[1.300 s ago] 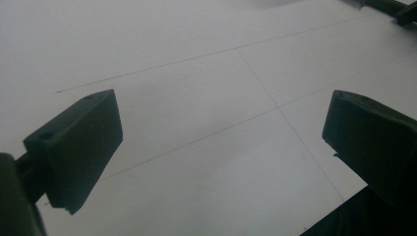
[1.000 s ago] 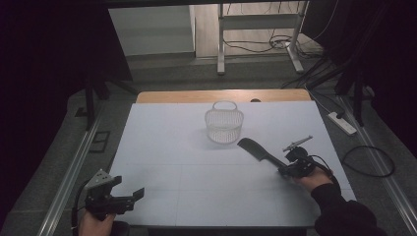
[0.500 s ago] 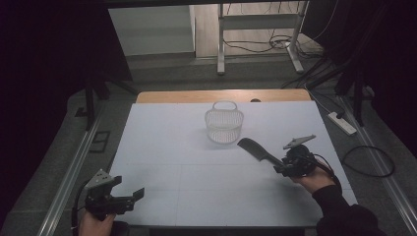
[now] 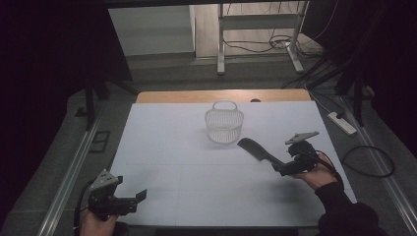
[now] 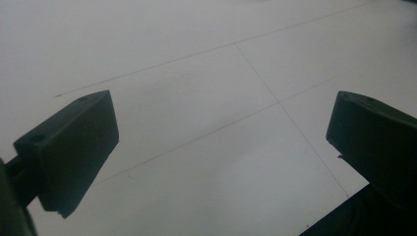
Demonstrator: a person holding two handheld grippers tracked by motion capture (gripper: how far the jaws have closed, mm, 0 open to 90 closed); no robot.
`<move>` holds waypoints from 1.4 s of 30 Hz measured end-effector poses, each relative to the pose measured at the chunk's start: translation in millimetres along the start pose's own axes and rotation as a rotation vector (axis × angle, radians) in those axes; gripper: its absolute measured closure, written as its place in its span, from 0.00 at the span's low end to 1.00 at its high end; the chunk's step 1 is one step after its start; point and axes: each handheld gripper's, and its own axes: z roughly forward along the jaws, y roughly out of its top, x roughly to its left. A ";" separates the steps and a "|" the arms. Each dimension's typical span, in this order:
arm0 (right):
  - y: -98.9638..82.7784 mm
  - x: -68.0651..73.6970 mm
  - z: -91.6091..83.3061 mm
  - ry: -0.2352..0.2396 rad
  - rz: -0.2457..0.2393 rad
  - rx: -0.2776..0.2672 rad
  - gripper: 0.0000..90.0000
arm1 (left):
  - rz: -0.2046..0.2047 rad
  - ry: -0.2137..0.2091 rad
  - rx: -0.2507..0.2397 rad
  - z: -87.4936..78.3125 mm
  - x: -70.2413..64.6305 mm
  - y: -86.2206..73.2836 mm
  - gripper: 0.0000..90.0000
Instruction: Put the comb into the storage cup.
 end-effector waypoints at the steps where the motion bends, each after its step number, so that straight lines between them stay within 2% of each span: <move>1: 0.1 -0.6 0.1 0.000 0.009 -0.003 0.03 | -0.003 -0.002 0.000 0.0 0.4 -0.1 0.00; 4: 1.0 -2.9 0.1 0.001 0.013 0.001 0.00 | -0.011 -0.011 -0.004 -0.4 1.9 -0.5 0.00; 13: 6.6 -12.3 -3.9 -0.017 0.029 -0.019 0.00 | -0.007 -0.013 0.005 1.0 1.5 -0.1 0.01; 22: 14.9 -20.5 -3.1 -0.004 0.039 -0.025 0.00 | -0.006 -0.017 0.012 2.6 1.5 0.9 0.01; 24: 18.4 -21.9 -2.5 0.014 0.038 -0.016 0.00 | -0.006 -0.017 0.013 2.8 1.6 1.0 0.01; 34: 26.1 -23.7 13.0 0.025 0.029 0.037 0.00 | -0.008 -0.026 0.013 4.7 2.6 2.8 0.01; 36: 26.4 -23.8 20.5 0.019 0.014 0.082 0.00 | -0.012 -0.027 0.013 4.8 2.9 2.9 0.01; 42: 27.1 -20.4 31.7 0.017 0.006 0.129 0.00 | -0.014 -0.030 0.011 5.0 3.4 3.1 0.01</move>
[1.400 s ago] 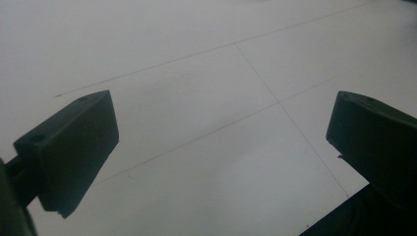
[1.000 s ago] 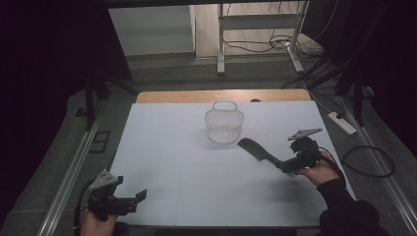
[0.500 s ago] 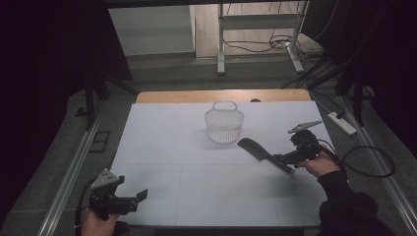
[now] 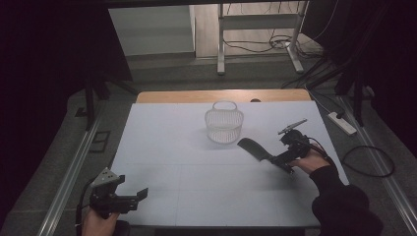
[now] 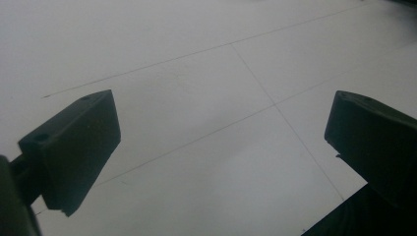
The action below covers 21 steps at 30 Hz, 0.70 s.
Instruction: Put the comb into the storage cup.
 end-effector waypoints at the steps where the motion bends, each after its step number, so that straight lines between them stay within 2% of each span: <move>1: 0.0 0.0 0.0 0.000 0.000 0.000 0.00 | 0.000 0.001 0.000 0.1 -0.1 0.0 0.01; 11: -4.7 2.4 18.8 -0.020 -0.030 0.052 0.00 | -0.001 0.000 0.000 -0.3 0.1 -0.3 0.01; 19: -10.9 4.1 34.4 -0.007 -0.047 0.095 0.00 | -0.001 -0.001 0.000 -0.3 0.2 -0.4 0.01; 21: -13.0 4.3 39.6 -0.010 -0.053 0.120 0.00 | -0.001 -0.001 0.001 -0.3 0.2 -0.4 0.01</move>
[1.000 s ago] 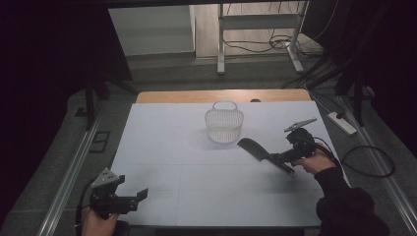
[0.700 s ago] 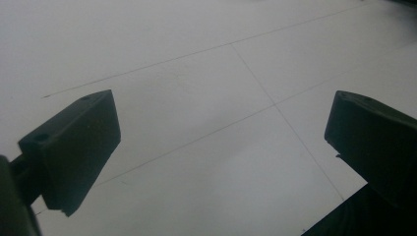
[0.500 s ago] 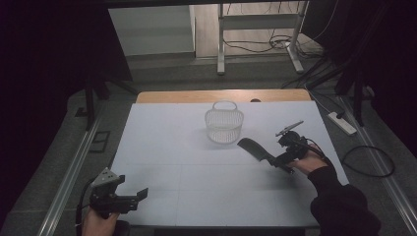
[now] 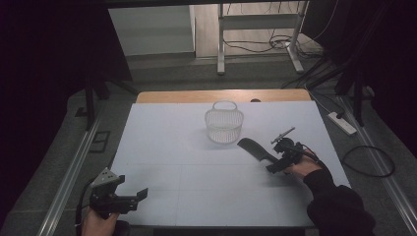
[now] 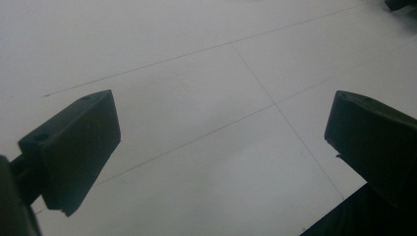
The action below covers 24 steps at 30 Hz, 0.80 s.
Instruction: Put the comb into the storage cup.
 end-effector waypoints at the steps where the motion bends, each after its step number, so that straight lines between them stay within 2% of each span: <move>1: -0.2 -1.1 0.0 0.007 0.009 -0.003 0.00 | 0.000 0.000 0.000 0.0 0.0 0.0 0.01; 14: 0.8 0.5 -1.0 -0.001 0.035 0.018 0.02 | 0.002 0.002 0.002 0.3 -0.7 0.1 0.01; 16: 0.9 -0.3 -3.9 0.005 0.029 0.012 0.10 | 0.004 0.002 0.004 0.4 -0.6 0.2 0.01; 19: 1.9 -2.1 -9.3 0.007 0.023 -0.004 0.30 | 0.006 0.002 0.005 0.7 -0.8 0.5 0.01; 21: 2.0 -2.3 -10.6 0.010 0.011 -0.012 0.38 | 0.006 0.002 0.005 1.0 -0.9 0.7 0.01; 24: 2.7 -0.8 -12.7 0.022 -0.020 -0.017 0.55 | 0.008 0.003 0.007 1.2 -1.0 0.8 0.02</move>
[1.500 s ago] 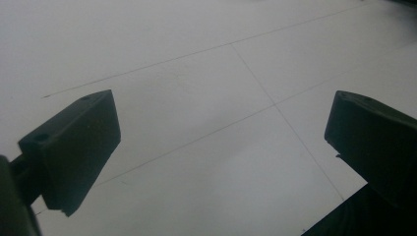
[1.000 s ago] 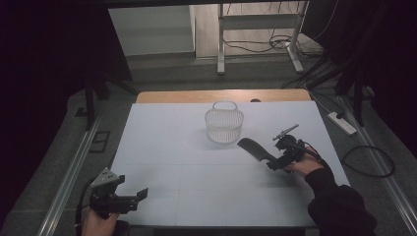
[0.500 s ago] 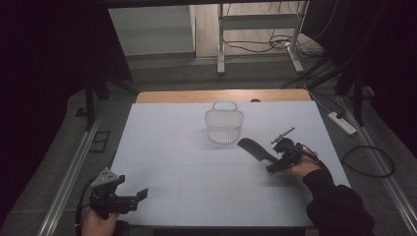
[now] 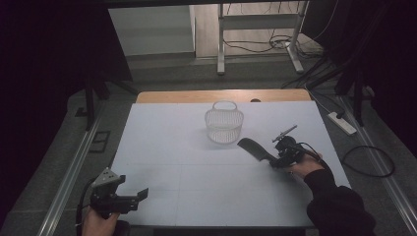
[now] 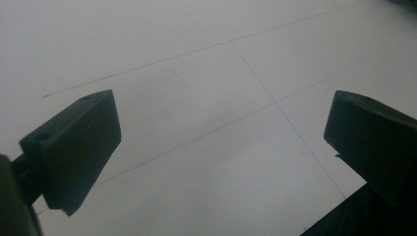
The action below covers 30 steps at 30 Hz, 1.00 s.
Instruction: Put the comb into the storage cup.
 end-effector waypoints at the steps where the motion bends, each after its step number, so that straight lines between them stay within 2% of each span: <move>1: 0.4 0.5 -0.4 0.004 -0.004 0.001 0.61 | 0.001 0.000 0.000 0.0 0.0 0.0 0.02; 3: 1.0 0.9 -1.6 0.016 -0.015 0.004 0.78 | 0.001 0.001 0.000 0.0 0.0 0.0 0.02; 8: 0.7 0.2 -1.9 0.021 -0.012 0.004 0.80 | 0.001 0.003 0.003 0.1 -0.3 0.0 0.02; 11: -1.2 -2.7 -2.2 0.041 0.005 -0.011 0.80 | -0.001 0.002 0.000 -0.1 -0.1 -0.2 0.02; 19: -6.5 -7.1 -4.3 0.059 0.038 -0.032 0.80 | -0.016 -0.007 0.007 0.1 2.0 0.4 0.02; 21: -9.4 -9.0 -5.4 0.062 0.047 -0.041 0.80 | -0.023 -0.015 0.011 0.7 3.0 0.9 0.02; 25: -15.6 -10.3 -10.2 0.036 0.054 -0.057 0.80 | -0.025 -0.033 0.018 1.9 4.2 2.1 0.00; 28: -17.0 -9.1 -13.7 0.034 0.054 -0.065 0.80 | -0.034 -0.069 -0.006 2.9 4.6 3.5 0.00; 30: -18.0 -7.7 -16.3 0.036 0.050 -0.078 0.80 | -0.035 -0.078 -0.010 4.9 4.4 5.1 0.00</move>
